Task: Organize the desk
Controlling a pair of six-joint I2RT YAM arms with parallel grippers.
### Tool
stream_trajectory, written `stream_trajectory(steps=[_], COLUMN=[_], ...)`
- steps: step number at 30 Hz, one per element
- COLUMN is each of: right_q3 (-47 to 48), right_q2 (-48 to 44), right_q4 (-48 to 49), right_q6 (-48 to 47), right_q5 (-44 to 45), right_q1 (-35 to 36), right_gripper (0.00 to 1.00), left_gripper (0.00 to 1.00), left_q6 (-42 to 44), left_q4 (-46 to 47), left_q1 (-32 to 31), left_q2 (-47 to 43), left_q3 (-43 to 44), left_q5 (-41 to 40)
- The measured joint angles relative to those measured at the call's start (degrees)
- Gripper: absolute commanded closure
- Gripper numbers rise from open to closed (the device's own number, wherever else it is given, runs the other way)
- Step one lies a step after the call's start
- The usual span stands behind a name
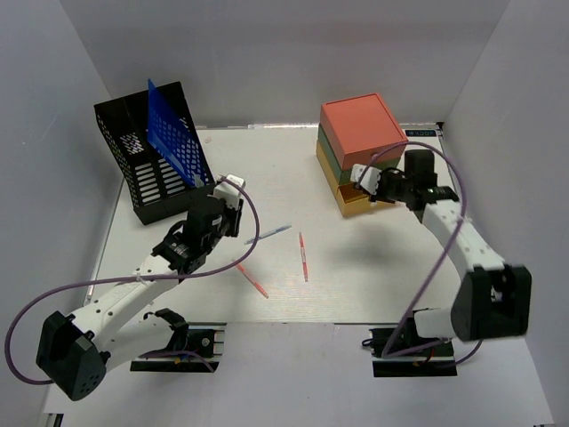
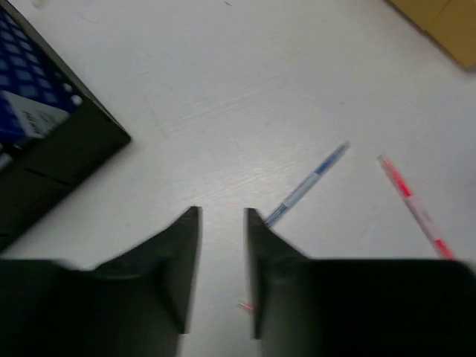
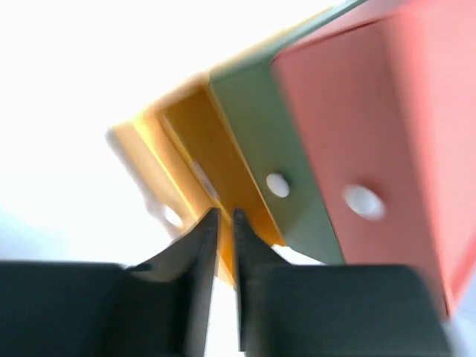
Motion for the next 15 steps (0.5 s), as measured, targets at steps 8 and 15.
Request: stream_trajectory(steps=[8,15], right_q3=[-7.58,-5.97], right_q2=[-12.61,-0.48], right_q4=[6.29,-3.69], right_q6=[44.68,58.93], right_q5=[-17.84,-25.62], right_q1=[-0.20,-0.92], right_gripper=[1.00,0.70], left_gripper=[0.99,0.54], left_q6=[-15.61,-34.34], left_q4=[-1.29,-7.50], left_q1=[0.37,-0.20], left_q2=[4.55,-0.35], left_q3=[0.13,-3.34], left_q5=[9.70,13.40])
